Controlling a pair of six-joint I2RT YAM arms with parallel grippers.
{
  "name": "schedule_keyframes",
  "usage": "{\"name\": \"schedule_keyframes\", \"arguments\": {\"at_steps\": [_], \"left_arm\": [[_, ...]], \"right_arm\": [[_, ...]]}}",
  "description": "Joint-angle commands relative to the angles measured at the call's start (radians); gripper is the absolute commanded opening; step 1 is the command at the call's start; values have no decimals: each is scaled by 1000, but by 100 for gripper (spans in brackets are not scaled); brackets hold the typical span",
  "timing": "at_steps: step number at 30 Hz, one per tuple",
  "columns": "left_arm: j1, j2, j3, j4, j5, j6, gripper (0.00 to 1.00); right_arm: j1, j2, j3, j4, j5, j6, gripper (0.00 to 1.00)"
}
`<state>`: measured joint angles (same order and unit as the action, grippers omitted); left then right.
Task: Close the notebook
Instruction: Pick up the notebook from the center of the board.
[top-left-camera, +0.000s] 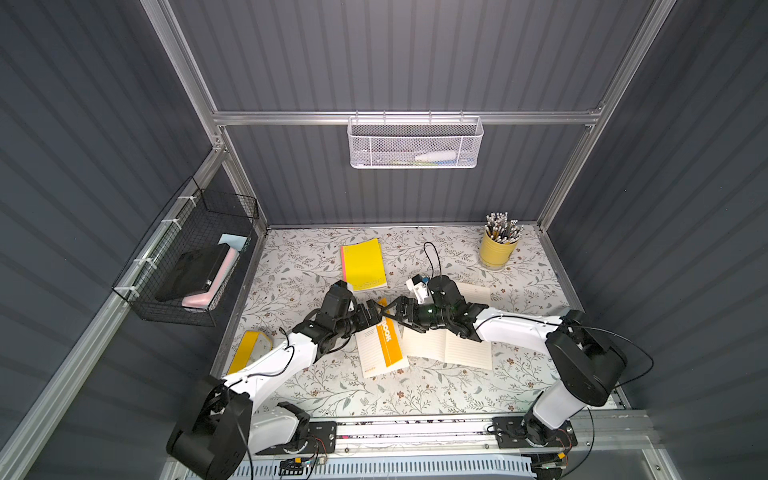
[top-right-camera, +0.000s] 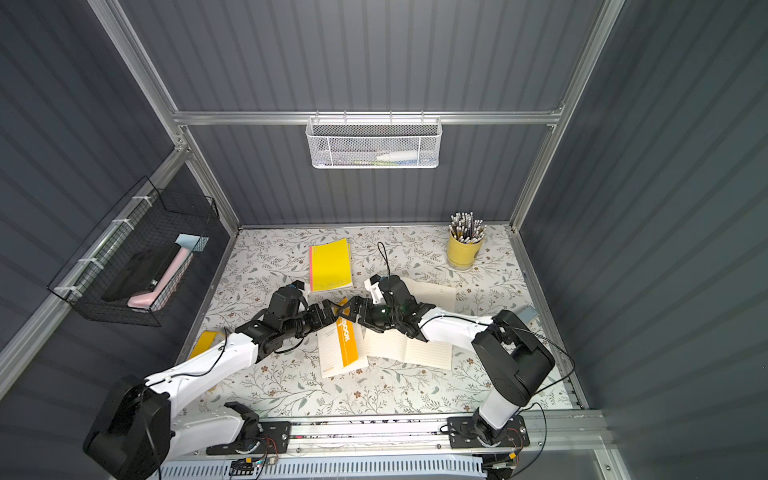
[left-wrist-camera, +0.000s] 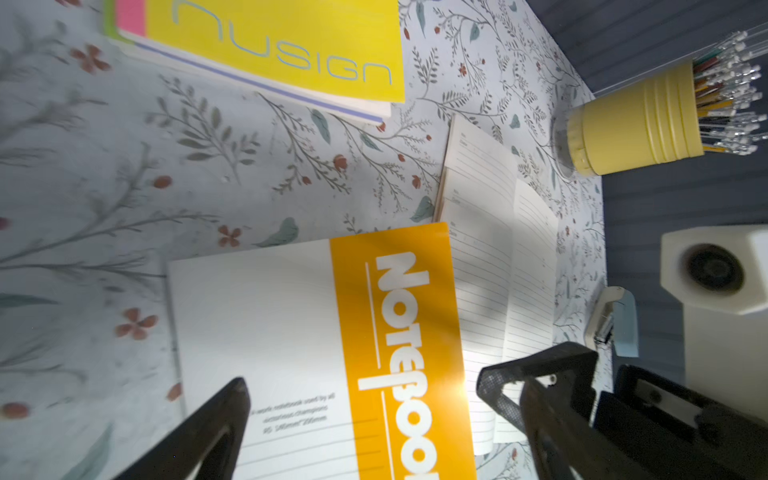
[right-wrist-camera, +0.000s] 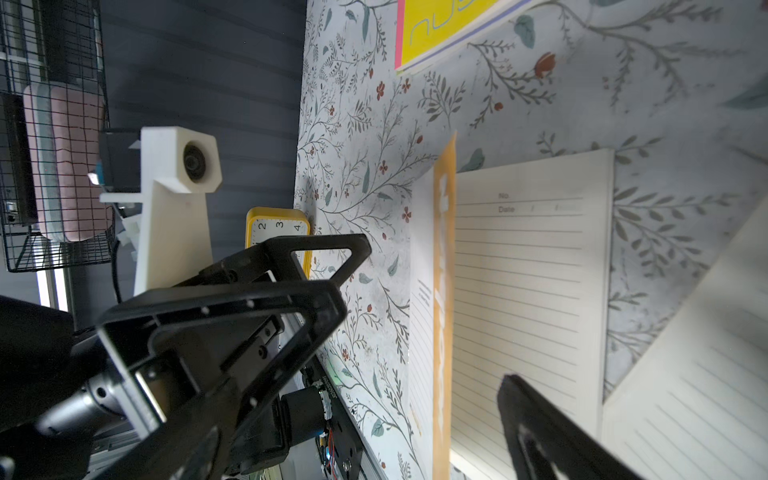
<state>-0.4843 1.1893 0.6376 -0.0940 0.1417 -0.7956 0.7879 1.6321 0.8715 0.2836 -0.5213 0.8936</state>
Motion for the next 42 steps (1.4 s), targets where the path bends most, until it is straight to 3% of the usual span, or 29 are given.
{"name": "schedule_keyframes", "arguments": {"at_steps": [1,8,10,18,25,31,40,42], "left_arm": [[4,-49,41,-174,-152,51,99],[11,-117,14,-340,-338,-21,99],[31,-129,7,-370,-344,-27,99],[152,-148,-113,-194,-67,-17,99],[163,-129,-161,-79,26,-44,99],[167,-93,-183,21,135,-65,97],[168,-68,-252,139,230,-90,77],[168,-63,-256,145,240,-88,77]], "right_arm": [[8,-20,19,-32,-13,-20,99],[19,4,50,-25,-38,-18,99],[29,19,50,-6,-51,-7,99],[66,76,68,-10,-60,-10,99],[70,130,74,-83,-23,-39,99],[69,174,41,-36,-33,-20,99],[68,207,34,-52,-30,-32,99],[67,210,29,-47,-34,-30,99]]}}
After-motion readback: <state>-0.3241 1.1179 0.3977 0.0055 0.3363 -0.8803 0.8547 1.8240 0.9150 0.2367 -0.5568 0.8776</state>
